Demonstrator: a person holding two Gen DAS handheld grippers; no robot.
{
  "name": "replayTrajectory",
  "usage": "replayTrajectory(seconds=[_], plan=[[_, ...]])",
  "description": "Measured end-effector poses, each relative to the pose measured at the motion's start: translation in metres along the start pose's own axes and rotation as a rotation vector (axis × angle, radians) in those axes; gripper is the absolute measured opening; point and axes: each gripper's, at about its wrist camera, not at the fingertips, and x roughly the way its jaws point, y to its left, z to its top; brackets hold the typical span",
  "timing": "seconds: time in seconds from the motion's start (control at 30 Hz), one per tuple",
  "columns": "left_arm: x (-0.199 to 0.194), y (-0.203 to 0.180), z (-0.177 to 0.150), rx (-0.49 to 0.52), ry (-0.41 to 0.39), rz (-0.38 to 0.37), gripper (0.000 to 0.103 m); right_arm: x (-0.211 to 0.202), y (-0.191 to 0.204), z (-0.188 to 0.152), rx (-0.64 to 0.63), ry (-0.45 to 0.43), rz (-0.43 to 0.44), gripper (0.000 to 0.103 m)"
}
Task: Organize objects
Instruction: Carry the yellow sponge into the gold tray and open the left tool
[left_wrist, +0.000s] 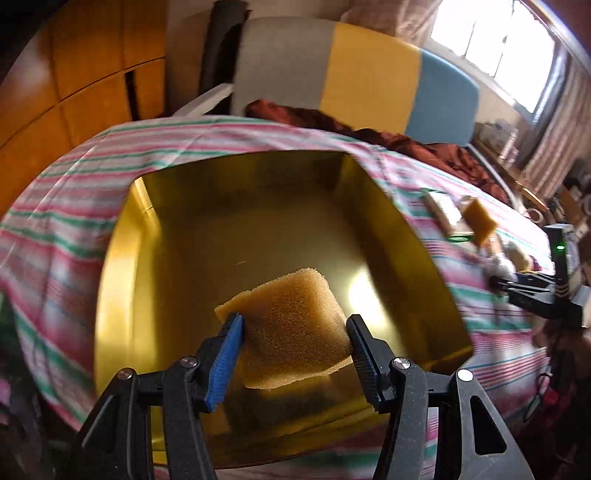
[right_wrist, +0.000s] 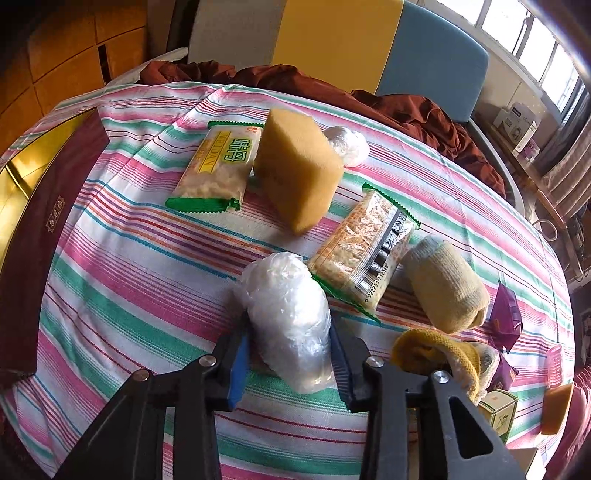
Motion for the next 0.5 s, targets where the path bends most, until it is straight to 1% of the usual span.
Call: replayTrajectory(seconds=[0.13, 0.23, 0.33, 0.4, 0.43, 0.5], plan=[[0.004, 0.026, -0.014, -0.033, 0.013, 0.061, 0.058, 0.0, 0.002, 0.0, -0.008, -0.003, -0.013, 0.038], [0.004, 0.035, -0.023, -0.037, 0.018, 0.101, 0.058, 0.0, 0.002, 0.0, -0.011, -0.004, -0.017, 0.038], [0.001, 0.04, -0.025, -0.029, 0.009, 0.135, 0.058, 0.001, 0.003, -0.001, -0.014, -0.006, -0.022, 0.038], [-0.001, 0.042, -0.027, -0.019, 0.001, 0.165, 0.06, 0.001, 0.004, -0.001, -0.018, -0.007, -0.027, 0.038], [-0.002, 0.044, -0.029, -0.023, -0.002, 0.174, 0.06, 0.0, 0.004, -0.001, -0.019, -0.008, -0.029, 0.038], [-0.002, 0.047, -0.029, -0.037, -0.002, 0.168, 0.061, 0.002, 0.003, 0.0, -0.022, -0.008, -0.033, 0.038]])
